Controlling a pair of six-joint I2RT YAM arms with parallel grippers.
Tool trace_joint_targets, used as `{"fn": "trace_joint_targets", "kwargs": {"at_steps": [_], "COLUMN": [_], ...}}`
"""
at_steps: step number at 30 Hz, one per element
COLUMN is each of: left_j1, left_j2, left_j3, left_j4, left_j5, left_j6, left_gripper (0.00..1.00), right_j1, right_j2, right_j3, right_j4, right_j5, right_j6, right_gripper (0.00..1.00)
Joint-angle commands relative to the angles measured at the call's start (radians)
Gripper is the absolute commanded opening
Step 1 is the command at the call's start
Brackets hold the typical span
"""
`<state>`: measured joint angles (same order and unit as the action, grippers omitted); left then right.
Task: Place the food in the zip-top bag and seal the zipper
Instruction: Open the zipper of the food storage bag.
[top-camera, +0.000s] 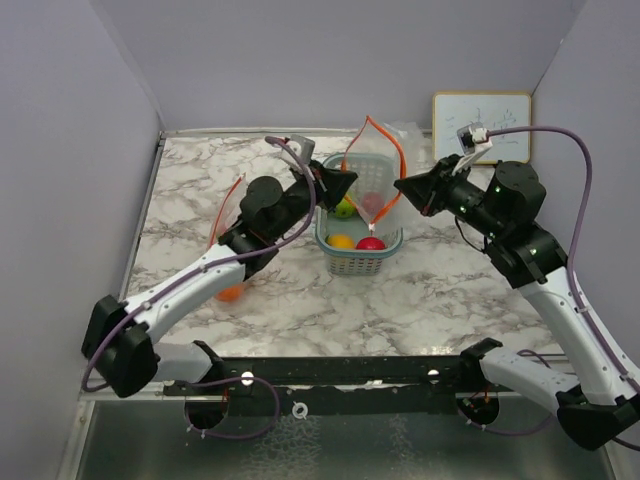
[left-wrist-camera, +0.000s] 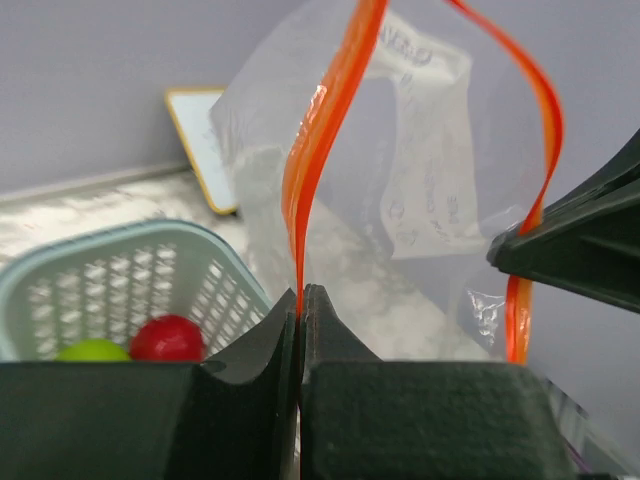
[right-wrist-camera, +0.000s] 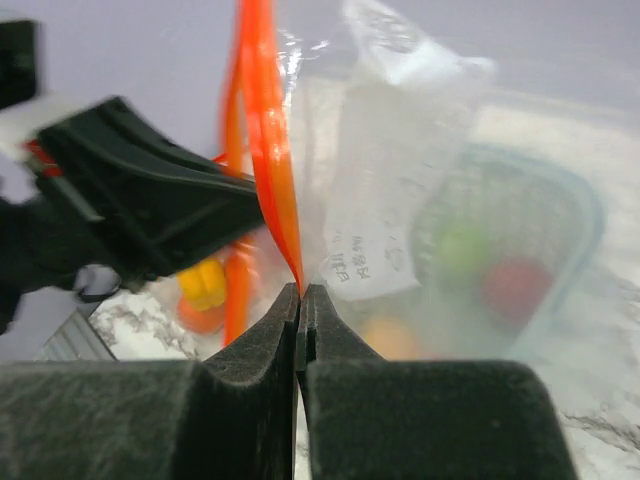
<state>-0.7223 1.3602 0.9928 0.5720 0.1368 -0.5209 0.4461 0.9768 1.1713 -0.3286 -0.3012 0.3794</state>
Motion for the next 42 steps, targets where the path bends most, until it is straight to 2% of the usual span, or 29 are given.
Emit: {"fn": "trace_joint_targets", "kwargs": {"at_steps": [1,3,5,9,16,20,23,27,34,36,42], "left_j1": [0.0,0.0,0.0,0.0,0.0,0.0,0.0,0.0,0.0,0.0,0.0], "left_j2": [-0.238,-0.301,-0.351,-0.43,-0.467,-0.448,-0.454,-0.466,-0.39,-0.39,-0.396], "left_j3": [0.126,0.176,0.223,0.301,0.337,0.317,0.277,0.173,0.077,0.058,0.053], "left_j4": [-0.433,-0.584,-0.713,-0.904,-1.134,-1.275,-1.299,-1.199,-1.165,-1.148,-1.139], "left_j5": [-0.271,-0.355,-0.415,-0.471,-0.502,-0.598,-0.638,-0.592,-0.615,-0.611,-0.639], "left_j6": [0.224,0.284,0.327,0.378,0.384,0.334,0.31,0.294,0.262,0.261,0.267], "left_gripper": [0.0,0.0,0.0,0.0,0.0,0.0,0.0,0.0,0.0,0.0,0.0], "right_j1": [0.006,0.006,0.006,0.029,0.285,0.316,0.316,0.316,0.316,0.316,0.316], "right_j2": [0.011,0.047,0.103,0.228,0.408,0.456,0.483,0.493,0.452,0.425,0.358], "right_j3": [0.089,0.118,0.134,0.106,0.142,0.114,0.092,0.056,0.029,0.01,-0.013], "right_j4": [-0.027,0.0,0.055,0.236,0.314,0.322,0.281,0.232,0.134,0.141,0.225], "right_j5": [0.151,0.111,0.008,-0.197,-0.088,0.017,0.097,0.178,0.284,0.289,0.162], "right_j6": [-0.001,0.021,0.07,0.179,0.16,0.185,0.178,0.155,0.103,0.074,0.006], "right_gripper": [0.01,0.01,0.01,0.01,0.01,0.01,0.01,0.01,0.03,0.13,0.44]}}
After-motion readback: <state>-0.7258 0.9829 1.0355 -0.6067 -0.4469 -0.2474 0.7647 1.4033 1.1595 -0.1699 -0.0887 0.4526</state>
